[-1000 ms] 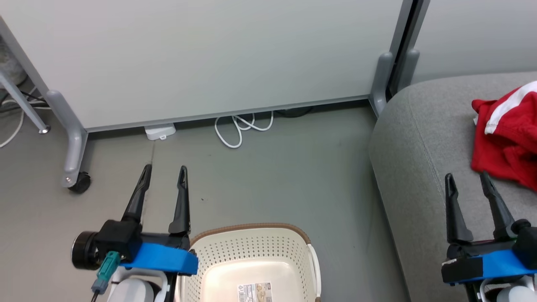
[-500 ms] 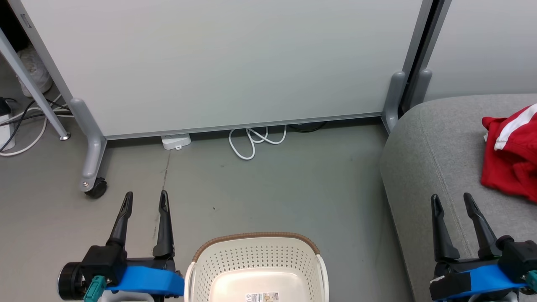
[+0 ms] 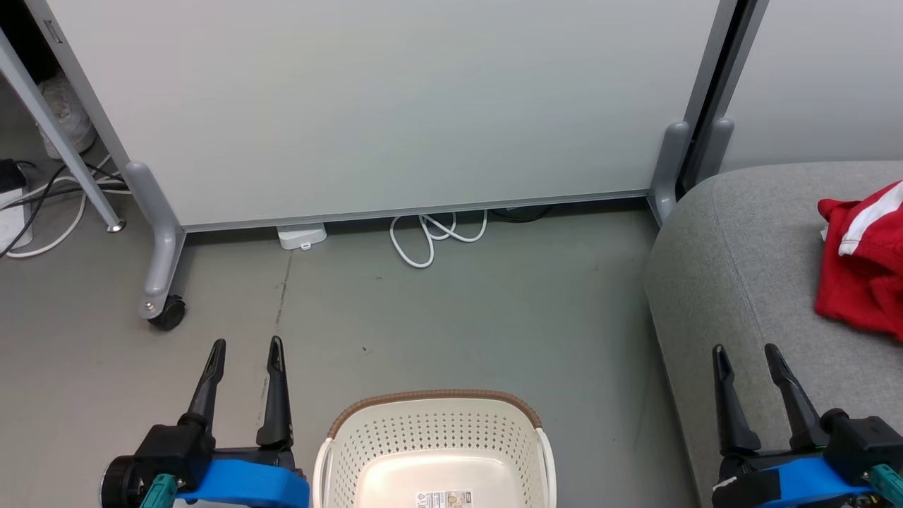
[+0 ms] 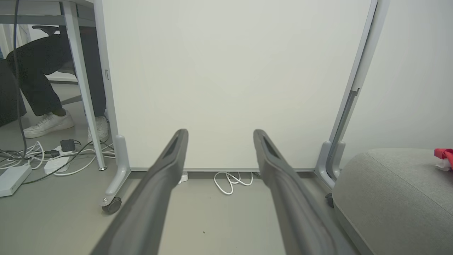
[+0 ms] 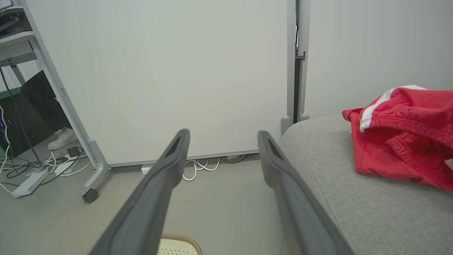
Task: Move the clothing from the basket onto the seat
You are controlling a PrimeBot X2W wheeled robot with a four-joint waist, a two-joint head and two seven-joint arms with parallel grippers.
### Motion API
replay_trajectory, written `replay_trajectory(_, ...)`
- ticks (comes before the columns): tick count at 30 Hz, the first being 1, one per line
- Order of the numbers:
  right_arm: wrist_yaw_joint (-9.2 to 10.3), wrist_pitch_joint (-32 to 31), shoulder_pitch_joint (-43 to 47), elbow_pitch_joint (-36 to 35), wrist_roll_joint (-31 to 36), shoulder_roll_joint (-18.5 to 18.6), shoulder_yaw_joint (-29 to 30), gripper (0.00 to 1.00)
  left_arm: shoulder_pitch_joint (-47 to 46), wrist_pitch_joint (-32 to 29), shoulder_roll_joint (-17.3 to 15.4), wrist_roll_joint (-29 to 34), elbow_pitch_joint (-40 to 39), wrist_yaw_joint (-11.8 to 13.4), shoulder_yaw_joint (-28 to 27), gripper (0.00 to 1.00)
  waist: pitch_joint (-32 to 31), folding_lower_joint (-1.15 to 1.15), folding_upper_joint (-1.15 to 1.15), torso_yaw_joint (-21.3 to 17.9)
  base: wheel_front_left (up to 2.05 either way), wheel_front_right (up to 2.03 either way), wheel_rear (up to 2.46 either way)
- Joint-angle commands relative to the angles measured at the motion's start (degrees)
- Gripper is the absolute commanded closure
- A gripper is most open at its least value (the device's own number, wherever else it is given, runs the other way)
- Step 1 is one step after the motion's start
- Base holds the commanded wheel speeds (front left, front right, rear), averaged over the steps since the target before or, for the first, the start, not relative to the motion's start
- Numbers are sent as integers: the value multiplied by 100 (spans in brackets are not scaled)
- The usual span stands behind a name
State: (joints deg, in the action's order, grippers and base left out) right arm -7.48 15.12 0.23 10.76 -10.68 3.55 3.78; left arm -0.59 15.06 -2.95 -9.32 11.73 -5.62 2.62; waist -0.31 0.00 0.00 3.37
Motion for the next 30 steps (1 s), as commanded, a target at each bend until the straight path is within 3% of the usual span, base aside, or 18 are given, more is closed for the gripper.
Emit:
replay_trajectory(1, -3, 4, 52, 19, -40, -22, -9, 0, 24, 16, 6, -22, 9, -13, 0, 0, 6, 0, 0, 2, 0, 0, 0)
replay_trajectory(8, -3, 4, 10, 26, -53, -37, -17, 0, -2, 16, 7, -39, 65, -19, 11, 0, 19, 0, 0, 11, 0, 0, 0)
replay_trajectory(9, 0, 0, -1, 29, -8, -19, -16, 100, 0, 0, 0, -28, 73, -6, 5, 100, 20, 0, 0, 11, 0, 0, 0)
replay_trajectory(14, 0, -35, 26, 290, -53, -32, -9, 100, 142, -52, 7, -78, 323, -6, -2, 100, 21, 0, 0, 9, 0, 0, 0)
replay_trajectory(30, 0, -489, -128, 289, -1760, -39, 58, 100, -24, -499, 6, -1809, 299, -45, -198, 100, 24, 0, 0, -35, 0, 0, 0)
